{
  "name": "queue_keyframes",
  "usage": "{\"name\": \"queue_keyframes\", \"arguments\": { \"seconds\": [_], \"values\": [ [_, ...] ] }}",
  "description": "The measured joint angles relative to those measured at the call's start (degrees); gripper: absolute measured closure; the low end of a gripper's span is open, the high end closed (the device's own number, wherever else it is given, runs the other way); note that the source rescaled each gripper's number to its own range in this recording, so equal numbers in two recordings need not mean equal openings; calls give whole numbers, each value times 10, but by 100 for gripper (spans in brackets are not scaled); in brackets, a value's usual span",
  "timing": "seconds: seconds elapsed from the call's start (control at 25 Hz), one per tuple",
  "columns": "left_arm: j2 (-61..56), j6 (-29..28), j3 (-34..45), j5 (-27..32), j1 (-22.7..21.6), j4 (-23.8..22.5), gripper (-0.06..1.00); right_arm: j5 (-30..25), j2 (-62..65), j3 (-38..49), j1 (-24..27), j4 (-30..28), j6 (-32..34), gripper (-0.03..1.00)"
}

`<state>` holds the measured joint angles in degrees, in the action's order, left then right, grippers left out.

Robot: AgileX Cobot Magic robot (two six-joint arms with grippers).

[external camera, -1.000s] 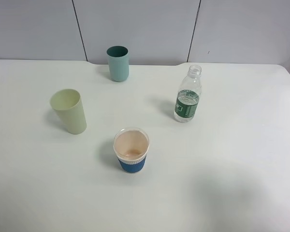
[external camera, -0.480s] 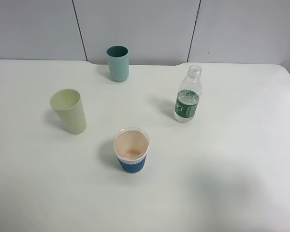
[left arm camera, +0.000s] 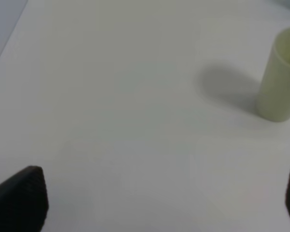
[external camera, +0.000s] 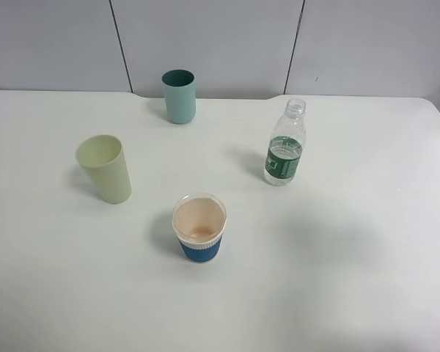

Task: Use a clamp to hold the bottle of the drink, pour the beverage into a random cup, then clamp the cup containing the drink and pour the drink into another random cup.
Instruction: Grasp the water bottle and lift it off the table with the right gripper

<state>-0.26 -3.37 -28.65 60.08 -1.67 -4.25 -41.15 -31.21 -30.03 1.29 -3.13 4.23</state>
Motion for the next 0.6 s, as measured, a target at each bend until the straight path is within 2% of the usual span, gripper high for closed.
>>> {"name": "queue_keyframes", "arguments": {
  "seconds": [0.2, 0.6],
  "values": [
    [0, 0, 0, 0, 0, 0, -6, 61, -97, 0, -11, 0, -2, 24],
    [0, 0, 0, 0, 0, 0, -6, 179, -266, 0, -97, 2, -2, 24]
  ]
}}
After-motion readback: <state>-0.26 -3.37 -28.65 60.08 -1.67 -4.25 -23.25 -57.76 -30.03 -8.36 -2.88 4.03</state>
